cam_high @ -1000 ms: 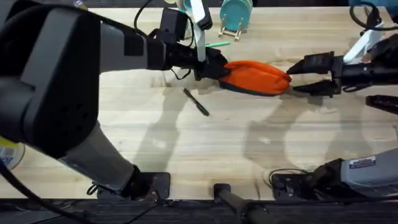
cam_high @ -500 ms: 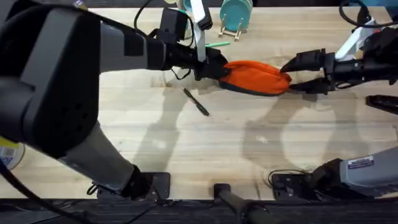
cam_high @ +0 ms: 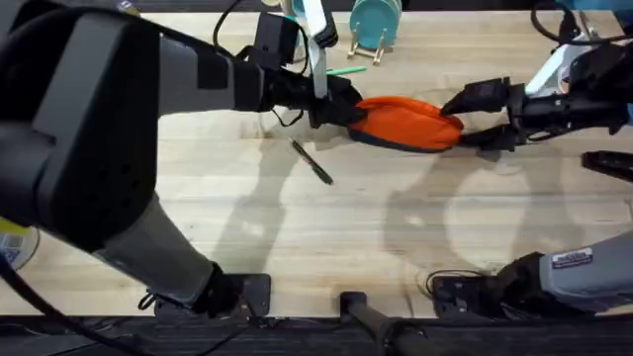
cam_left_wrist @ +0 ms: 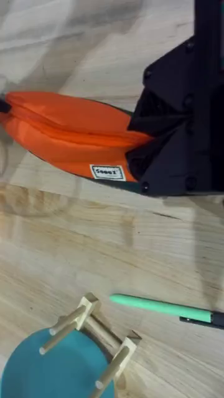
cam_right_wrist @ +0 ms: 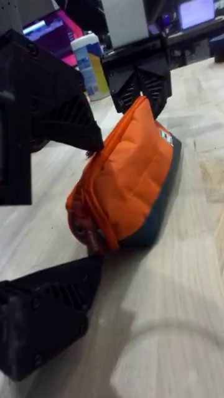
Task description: Unzip the bag, pick up the pens from the table one at a time and place them inside, then zip the bag closed.
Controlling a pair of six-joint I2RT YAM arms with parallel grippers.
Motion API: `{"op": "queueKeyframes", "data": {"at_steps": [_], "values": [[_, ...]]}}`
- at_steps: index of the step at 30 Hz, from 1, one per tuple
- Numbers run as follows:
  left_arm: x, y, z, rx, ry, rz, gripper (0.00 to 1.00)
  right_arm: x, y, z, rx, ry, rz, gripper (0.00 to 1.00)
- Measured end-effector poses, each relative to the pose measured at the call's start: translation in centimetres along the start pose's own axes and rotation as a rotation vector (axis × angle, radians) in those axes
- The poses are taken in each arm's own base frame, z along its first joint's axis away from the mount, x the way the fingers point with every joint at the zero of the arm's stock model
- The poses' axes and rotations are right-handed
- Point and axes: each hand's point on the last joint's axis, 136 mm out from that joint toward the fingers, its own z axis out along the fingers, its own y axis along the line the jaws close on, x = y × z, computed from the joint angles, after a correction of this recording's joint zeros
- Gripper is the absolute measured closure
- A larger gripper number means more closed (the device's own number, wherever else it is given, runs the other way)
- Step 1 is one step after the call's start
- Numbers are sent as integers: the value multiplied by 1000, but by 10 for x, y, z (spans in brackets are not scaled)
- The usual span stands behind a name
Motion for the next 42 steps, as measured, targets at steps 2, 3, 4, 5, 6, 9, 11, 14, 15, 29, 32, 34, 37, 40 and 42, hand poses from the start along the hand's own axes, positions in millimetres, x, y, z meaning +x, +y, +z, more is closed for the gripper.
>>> {"op": "queueKeyframes", "data": {"at_steps": [2, 3, 4, 5, 6, 9, 11, 14, 15, 29, 32, 34, 37, 40, 42], "values": [[0, 0, 0, 0, 0, 0, 958, -2, 1, 1, -1, -4, 1, 6], [0, 0, 0, 0, 0, 0, 958, -2, 1, 1, -3, -7, 2, 6], [0, 0, 0, 0, 0, 0, 958, -3, 2, 1, -9, -8, 8, 6], [0, 0, 0, 0, 0, 0, 958, -3, 3, 1, -14, -8, 14, 6], [0, 0, 0, 0, 0, 0, 958, -3, 3, 1, -17, -9, 17, 6], [0, 0, 0, 0, 0, 0, 958, -3, 4, 1, -24, -9, 24, 6], [0, 0, 0, 0, 0, 0, 958, -3, 7, 1, -36, -11, 27, 6], [0, 0, 0, 0, 0, 0, 959, -4, 13, 1, -72, -14, 30, 6], [0, 0, 0, 0, 0, 0, 959, -3, 15, 0, -84, -14, 32, 6], [0, 0, 0, 0, 1, 0, 958, 5, 24, -1, -135, 12, 62, 6], [0, 0, 0, 0, 1, 0, 959, 5, 24, -1, -137, 14, 59, 6], [0, 0, 0, -1, 1, 0, 959, 6, 25, -1, -138, 15, 58, 6], [0, 0, 0, -1, 1, 0, 959, 6, 25, -1, -139, 16, 56, 6], [0, 0, 0, 0, 1, 0, 959, 6, 27, -2, -138, 12, 50, 6], [0, 0, 0, 0, 1, 0, 959, 6, 30, -5, -137, 5, 40, 6]]}}
